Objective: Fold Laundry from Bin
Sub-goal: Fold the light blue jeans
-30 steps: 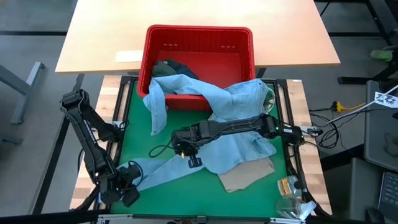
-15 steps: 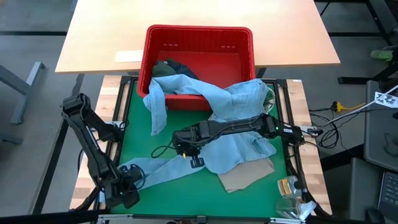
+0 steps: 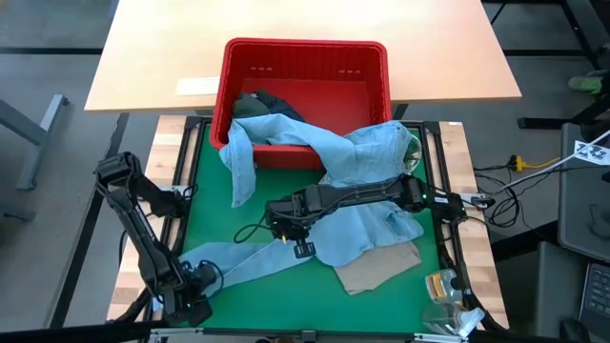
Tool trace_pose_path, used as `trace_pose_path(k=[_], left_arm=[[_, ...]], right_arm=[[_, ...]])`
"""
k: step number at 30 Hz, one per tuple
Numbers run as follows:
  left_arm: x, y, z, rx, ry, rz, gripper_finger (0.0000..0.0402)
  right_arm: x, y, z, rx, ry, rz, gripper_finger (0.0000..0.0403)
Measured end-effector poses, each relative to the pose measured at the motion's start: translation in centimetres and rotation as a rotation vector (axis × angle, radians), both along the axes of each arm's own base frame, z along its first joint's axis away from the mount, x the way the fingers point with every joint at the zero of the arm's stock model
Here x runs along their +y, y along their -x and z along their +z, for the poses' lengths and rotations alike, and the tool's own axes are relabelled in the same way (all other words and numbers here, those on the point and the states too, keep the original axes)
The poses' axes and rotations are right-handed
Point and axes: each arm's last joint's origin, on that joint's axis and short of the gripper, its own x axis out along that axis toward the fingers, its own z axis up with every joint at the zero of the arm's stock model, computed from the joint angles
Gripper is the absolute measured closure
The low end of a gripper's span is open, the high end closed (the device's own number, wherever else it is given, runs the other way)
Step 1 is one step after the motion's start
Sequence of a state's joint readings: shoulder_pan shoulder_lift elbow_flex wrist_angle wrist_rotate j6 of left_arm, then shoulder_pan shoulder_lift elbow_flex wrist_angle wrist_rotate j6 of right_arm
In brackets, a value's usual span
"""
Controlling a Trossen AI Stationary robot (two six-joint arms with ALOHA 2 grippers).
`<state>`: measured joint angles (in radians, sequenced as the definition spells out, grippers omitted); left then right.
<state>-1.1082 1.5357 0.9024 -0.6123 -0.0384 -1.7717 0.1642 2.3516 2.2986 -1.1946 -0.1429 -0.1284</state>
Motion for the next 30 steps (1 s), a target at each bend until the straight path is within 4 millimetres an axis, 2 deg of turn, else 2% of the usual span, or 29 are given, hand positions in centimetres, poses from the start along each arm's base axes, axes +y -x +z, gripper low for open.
trace_pose_path(k=[4, 7, 14, 18, 22, 30], left_arm=[[-0.2, 0.0, -0.5, 0.014, -0.015, 0.004, 0.0227], [0.0, -0.3, -0.6, 0.02, -0.018, 0.014, 0.0254], [-0.1, -1.3, 0.3, 0.116, 0.068, 0.04, 0.0386], [-1.1, -2.3, 2.4, 0.073, 0.135, -0.017, 0.0395], [-2.2, -3.6, 5.5, -0.011, 0.221, -0.083, 0.0397], [-3.5, -5.3, 11.0, -0.153, 0.353, -0.121, 0.0399]], right_arm=[[0.0, 0.0, 0.0, 0.0, 0.0, 0.0, 0.0395], [0.0, 0.0, 0.0, 0.004, 0.001, 0.0, 0.0393], [0.3, 0.7, -0.1, 0.059, 0.005, 0.017, 0.0395], [1.4, 1.5, 0.4, 0.091, 0.004, 0.046, 0.0396], [3.2, 2.9, 1.5, 0.126, 0.001, 0.095, 0.0397], [6.6, 6.3, 4.8, 0.121, 0.04, 0.184, 0.0396]])
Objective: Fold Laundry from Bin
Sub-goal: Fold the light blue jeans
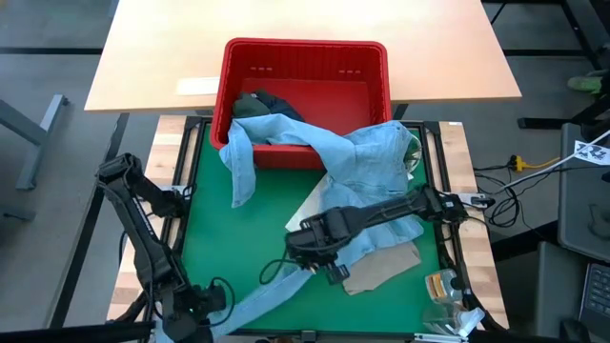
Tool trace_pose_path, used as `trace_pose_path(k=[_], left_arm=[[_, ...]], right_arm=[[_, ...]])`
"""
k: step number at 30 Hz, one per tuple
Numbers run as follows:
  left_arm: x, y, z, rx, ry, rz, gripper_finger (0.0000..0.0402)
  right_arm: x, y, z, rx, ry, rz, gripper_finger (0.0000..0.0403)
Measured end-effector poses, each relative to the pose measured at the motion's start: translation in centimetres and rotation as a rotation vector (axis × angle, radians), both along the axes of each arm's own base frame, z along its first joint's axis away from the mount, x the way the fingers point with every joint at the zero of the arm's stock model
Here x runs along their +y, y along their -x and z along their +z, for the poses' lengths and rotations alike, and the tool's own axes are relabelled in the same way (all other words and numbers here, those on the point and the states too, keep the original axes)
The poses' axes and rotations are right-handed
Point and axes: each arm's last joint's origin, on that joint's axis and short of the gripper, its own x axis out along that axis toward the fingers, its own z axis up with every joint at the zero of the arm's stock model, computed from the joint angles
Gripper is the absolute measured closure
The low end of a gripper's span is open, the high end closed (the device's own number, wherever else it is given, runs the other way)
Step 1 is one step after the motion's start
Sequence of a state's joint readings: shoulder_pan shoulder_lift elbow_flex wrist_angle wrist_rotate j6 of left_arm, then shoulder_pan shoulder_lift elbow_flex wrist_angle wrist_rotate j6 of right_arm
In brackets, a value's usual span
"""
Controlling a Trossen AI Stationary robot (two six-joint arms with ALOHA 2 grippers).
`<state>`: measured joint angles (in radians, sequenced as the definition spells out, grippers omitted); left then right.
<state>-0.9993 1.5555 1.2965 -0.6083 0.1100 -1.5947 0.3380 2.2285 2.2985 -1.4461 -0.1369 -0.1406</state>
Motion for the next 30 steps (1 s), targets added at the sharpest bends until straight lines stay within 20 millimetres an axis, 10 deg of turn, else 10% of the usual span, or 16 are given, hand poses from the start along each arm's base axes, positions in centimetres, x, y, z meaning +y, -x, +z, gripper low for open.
trace_pose_path(k=[9, 19, 30], left_arm=[[0.7, -0.2, -0.3, -0.183, -0.188, -0.094, 0.04], [4.7, 1.9, -6.9, 0.14, -0.516, -0.001, 0.04], [8.4, 3.5, -7.2, 0.333, -0.876, 0.06, 0.039]], right_arm=[[-2.5, 0.2, 2.2, -0.136, 0.195, -0.092, 0.0394], [-11.1, -4.0, -4.0, -0.124, 0.193, -0.298, 0.0394], [-15.9, -5.1, -8.6, -0.183, 0.176, -0.408, 0.039]])
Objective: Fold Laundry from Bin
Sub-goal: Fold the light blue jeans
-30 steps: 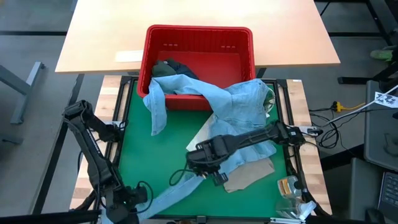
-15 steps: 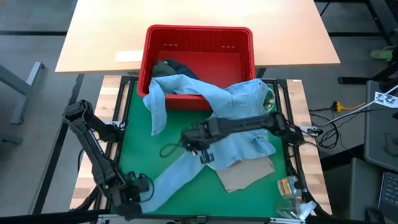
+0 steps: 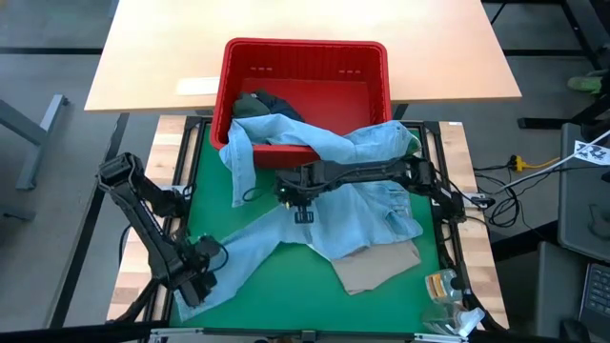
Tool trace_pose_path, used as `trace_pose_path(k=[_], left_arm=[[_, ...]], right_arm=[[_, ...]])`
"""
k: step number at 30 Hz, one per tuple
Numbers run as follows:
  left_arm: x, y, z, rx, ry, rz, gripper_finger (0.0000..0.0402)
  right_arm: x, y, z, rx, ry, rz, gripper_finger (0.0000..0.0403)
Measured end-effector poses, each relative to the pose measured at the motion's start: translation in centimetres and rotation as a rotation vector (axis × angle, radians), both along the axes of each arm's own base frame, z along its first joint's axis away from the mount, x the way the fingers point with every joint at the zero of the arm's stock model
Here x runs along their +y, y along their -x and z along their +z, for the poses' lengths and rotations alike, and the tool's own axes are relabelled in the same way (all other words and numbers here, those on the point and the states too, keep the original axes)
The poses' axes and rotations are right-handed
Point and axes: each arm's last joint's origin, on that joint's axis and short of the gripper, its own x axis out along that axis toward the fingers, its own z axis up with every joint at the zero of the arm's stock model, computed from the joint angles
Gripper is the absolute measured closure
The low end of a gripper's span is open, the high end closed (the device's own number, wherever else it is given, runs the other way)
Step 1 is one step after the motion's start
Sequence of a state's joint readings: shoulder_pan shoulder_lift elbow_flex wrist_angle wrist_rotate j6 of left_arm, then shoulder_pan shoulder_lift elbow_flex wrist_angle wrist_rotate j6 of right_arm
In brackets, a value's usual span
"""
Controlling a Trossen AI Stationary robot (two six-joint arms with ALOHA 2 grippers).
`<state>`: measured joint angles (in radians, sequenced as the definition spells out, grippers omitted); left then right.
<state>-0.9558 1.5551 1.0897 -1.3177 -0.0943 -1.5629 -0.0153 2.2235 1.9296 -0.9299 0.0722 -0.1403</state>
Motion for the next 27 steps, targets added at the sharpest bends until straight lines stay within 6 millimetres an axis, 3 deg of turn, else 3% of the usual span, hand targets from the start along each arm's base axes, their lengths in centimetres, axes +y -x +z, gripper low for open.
trace_pose_path(k=[7, 13, 23, 27], left_arm=[[1.2, -0.1, 0.2, 0.05, -0.086, 0.026, 0.0376], [2.0, -0.2, 0.4, 0.09, -0.136, 0.052, 0.037], [2.4, -0.7, 0.4, 0.091, -0.133, 0.062, 0.0285], [2.4, -1.5, 0.2, 0.052, -0.087, 0.085, 0.0268]], right_arm=[[-0.7, -0.2, -1.3, -0.036, 0.112, -0.018, 0.0385], [-0.9, -0.5, -1.2, -0.064, 0.215, -0.056, 0.0381], [-1.2, -1.0, -0.8, -0.128, 0.302, -0.097, 0.0376], [-1.2, -1.0, -0.8, -0.121, 0.311, -0.083, 0.0343]])
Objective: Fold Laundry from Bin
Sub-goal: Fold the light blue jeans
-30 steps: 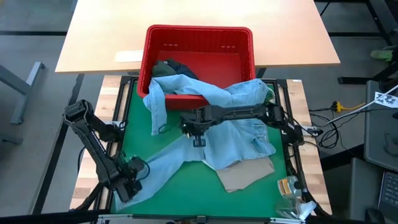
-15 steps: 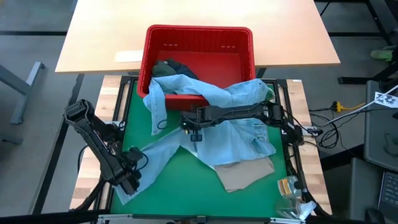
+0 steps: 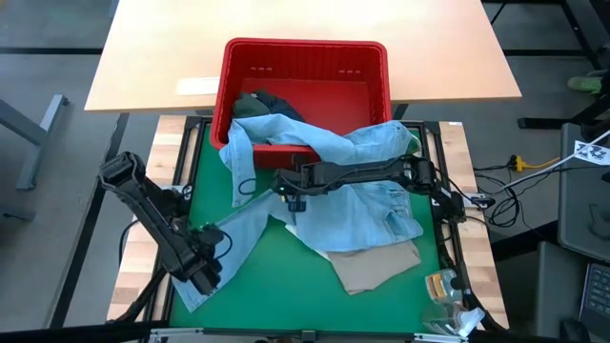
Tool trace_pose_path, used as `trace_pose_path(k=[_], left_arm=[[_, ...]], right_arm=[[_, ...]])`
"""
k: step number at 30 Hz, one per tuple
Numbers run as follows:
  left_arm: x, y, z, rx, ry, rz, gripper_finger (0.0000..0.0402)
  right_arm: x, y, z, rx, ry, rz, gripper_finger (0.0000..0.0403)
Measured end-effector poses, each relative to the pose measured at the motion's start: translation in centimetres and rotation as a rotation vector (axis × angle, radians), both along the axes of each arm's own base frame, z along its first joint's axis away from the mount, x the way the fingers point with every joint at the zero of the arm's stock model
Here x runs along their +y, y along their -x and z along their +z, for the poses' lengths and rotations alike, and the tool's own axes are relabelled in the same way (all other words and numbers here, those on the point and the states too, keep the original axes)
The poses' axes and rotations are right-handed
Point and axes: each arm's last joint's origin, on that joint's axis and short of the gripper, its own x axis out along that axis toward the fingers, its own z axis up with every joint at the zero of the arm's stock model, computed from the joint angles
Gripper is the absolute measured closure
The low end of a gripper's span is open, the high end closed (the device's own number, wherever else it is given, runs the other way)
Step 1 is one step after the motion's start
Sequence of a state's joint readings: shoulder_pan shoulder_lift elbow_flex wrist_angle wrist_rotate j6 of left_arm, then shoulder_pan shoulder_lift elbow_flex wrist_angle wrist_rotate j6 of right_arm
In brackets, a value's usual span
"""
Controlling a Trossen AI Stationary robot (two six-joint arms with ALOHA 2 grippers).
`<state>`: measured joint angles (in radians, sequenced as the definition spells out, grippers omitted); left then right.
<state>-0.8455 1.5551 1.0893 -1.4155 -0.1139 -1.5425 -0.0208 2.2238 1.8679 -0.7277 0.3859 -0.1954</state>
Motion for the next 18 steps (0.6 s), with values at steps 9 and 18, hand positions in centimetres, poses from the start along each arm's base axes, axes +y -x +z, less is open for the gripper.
trace_pose_path(k=[9, 18], left_arm=[[-1.4, -2.8, -0.4, -0.265, 0.179, 0.016, 0.0266], [-2.3, -4.1, -0.2, -0.474, 0.2, 0.008, 0.027]], right_arm=[[0.0, 0.7, 0.9, 0.087, 0.057, -0.007, 0.0218], [2.3, 1.6, 8.4, 0.042, 0.081, 0.018, 0.0197]])
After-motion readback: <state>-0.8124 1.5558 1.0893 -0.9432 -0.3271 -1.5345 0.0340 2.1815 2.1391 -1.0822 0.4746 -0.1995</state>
